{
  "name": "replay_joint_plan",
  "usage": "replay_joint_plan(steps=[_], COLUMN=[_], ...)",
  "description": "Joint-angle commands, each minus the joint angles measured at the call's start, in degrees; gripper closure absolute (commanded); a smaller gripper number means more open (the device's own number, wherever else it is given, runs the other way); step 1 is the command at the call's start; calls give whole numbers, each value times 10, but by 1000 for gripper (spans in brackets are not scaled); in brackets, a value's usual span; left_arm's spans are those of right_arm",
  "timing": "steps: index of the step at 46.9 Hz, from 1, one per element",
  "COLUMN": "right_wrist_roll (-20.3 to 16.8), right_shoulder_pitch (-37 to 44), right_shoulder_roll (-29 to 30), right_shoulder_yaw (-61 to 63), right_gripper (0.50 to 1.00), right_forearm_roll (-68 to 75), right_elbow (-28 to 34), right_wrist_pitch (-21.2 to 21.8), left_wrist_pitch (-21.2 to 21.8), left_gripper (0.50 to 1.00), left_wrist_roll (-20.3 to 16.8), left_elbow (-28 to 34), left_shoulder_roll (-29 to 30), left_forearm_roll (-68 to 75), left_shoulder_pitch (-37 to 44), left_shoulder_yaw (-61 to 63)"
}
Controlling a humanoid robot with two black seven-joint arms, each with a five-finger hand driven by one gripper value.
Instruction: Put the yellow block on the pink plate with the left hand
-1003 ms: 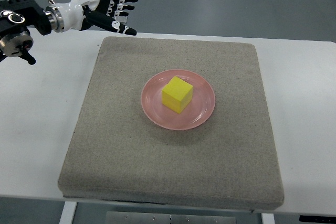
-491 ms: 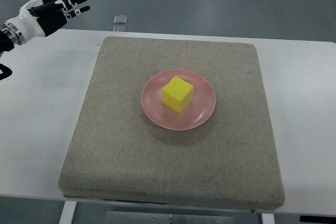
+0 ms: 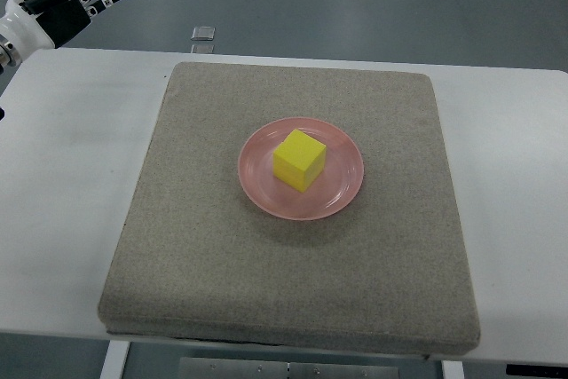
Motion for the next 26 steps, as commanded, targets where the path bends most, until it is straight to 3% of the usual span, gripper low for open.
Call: replay_joint_plan(steps=[1,26], right_wrist_roll=[-2,0], right_shoulder_pitch=[0,-7], right_shoulder_roll=[0,0], right_shoulder_yaw=[1,-1], right_gripper=[576,576], right_forearm_roll=[1,0], right_elbow=[3,8], right_wrist_pitch=[1,1], left_wrist_pitch=[0,0], left_gripper=[504,504], left_wrist_roll=[0,1], left_elbow=[0,-4], left_shoulder_roll=[0,1], left_forearm_roll=[1,-2], left_shoulder_pitch=[0,9], left_shoulder_yaw=[0,-6])
